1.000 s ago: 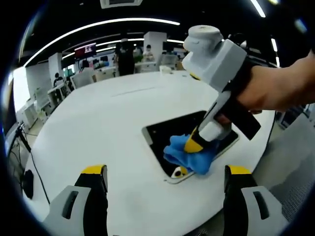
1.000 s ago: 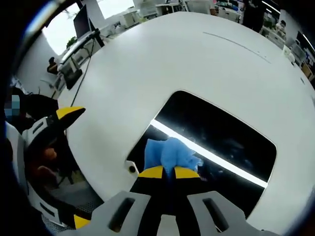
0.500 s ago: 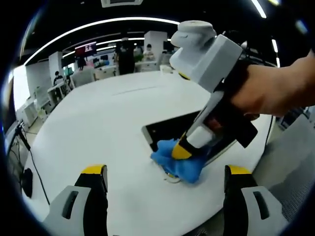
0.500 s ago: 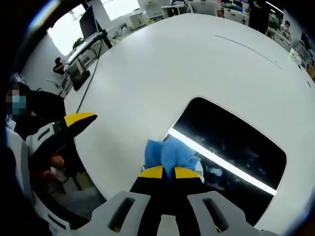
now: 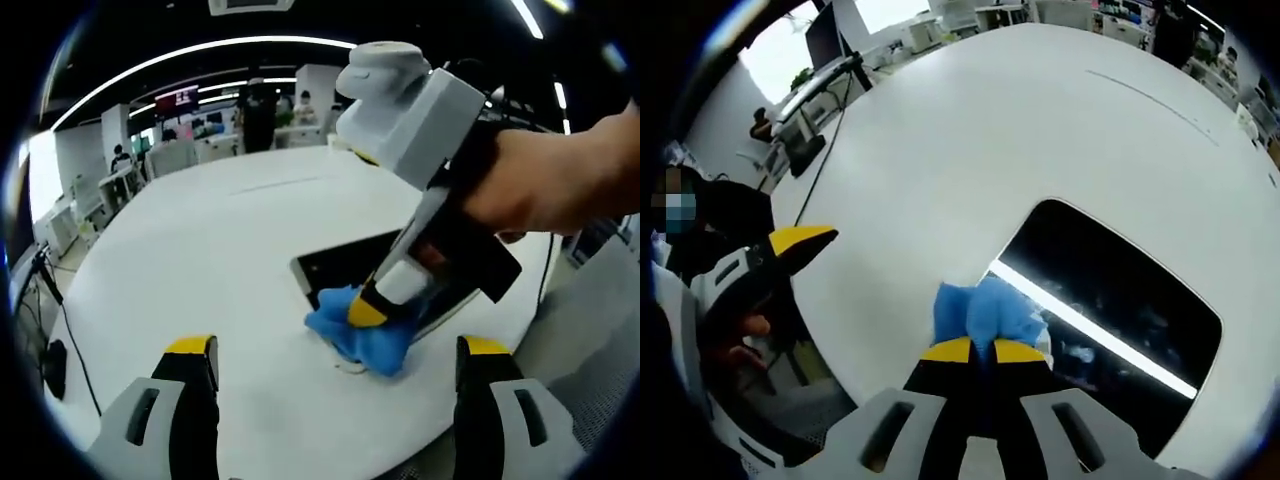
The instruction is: Wipe the mirror surface with the cleaning cloth until all visible marks leave the cleaned area.
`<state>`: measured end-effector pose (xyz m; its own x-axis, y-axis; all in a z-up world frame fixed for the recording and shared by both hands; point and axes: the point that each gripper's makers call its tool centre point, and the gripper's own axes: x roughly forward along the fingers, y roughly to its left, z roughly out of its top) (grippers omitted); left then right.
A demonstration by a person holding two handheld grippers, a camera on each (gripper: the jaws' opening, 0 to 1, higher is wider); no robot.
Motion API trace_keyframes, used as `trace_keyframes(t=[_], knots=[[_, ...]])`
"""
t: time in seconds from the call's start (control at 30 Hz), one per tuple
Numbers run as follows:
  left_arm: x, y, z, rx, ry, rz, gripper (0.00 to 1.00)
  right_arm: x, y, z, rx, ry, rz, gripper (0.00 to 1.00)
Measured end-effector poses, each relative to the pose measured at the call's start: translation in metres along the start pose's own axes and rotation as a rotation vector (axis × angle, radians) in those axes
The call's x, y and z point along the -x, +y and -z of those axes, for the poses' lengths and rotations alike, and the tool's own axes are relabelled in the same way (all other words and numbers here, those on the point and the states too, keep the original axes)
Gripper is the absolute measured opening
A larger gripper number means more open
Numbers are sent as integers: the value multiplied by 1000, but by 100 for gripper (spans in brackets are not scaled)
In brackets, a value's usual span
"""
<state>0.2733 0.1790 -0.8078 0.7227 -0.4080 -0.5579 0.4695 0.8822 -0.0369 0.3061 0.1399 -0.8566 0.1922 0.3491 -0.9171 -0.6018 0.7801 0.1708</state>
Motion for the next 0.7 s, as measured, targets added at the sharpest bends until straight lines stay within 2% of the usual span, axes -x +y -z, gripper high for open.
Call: trace_keyframes(t=[0.27, 0.57, 0.7], knots=[[0, 1, -1, -1, -6, -6, 99, 5, 4, 3, 50, -9, 17, 1], [1, 3, -2, 3, -15, -14, 99, 4, 2, 2, 4, -32, 10, 0], [2, 0, -3, 10, -21, -5, 99, 4, -1, 1, -70, -78, 5, 0]])
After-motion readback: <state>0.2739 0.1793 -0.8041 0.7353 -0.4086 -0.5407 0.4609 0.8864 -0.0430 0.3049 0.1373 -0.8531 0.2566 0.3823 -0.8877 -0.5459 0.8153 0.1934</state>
